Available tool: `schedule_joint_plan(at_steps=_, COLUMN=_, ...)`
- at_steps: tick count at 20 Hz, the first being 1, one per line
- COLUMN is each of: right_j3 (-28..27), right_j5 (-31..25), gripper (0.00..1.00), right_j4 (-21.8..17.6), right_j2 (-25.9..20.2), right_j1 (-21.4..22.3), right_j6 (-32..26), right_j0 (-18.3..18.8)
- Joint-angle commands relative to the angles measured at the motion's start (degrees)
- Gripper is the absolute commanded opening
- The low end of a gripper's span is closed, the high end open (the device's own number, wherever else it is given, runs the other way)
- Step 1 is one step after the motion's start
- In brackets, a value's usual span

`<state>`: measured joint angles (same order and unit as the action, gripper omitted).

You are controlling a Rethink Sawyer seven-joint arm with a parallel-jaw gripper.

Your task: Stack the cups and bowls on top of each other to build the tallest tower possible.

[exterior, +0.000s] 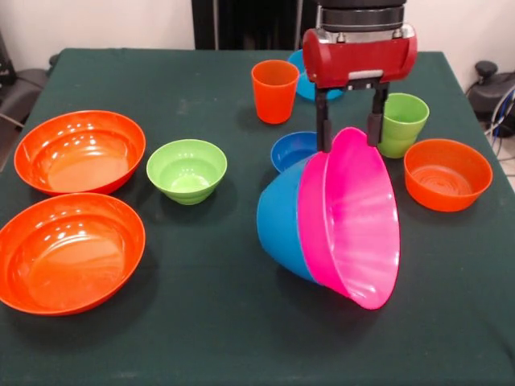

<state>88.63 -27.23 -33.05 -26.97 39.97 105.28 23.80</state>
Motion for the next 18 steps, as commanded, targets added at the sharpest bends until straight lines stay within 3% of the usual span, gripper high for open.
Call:
schedule_joint_plan(at_steps=1, right_j3=-1.6, right_j5=-2.2, gripper=1.00, right_j4=-0.5, right_j2=4.1, right_j1=-6.4, right_j6=4.9, right_j0=-2.4)
schedule_joint_plan(at_steps=18, right_j3=-2.0, right_j5=-1.9, gripper=1.00, right_j4=0.9, right_j2=4.4, right_j1=-7.0, right_j6=3.8, right_j0=-1.8)
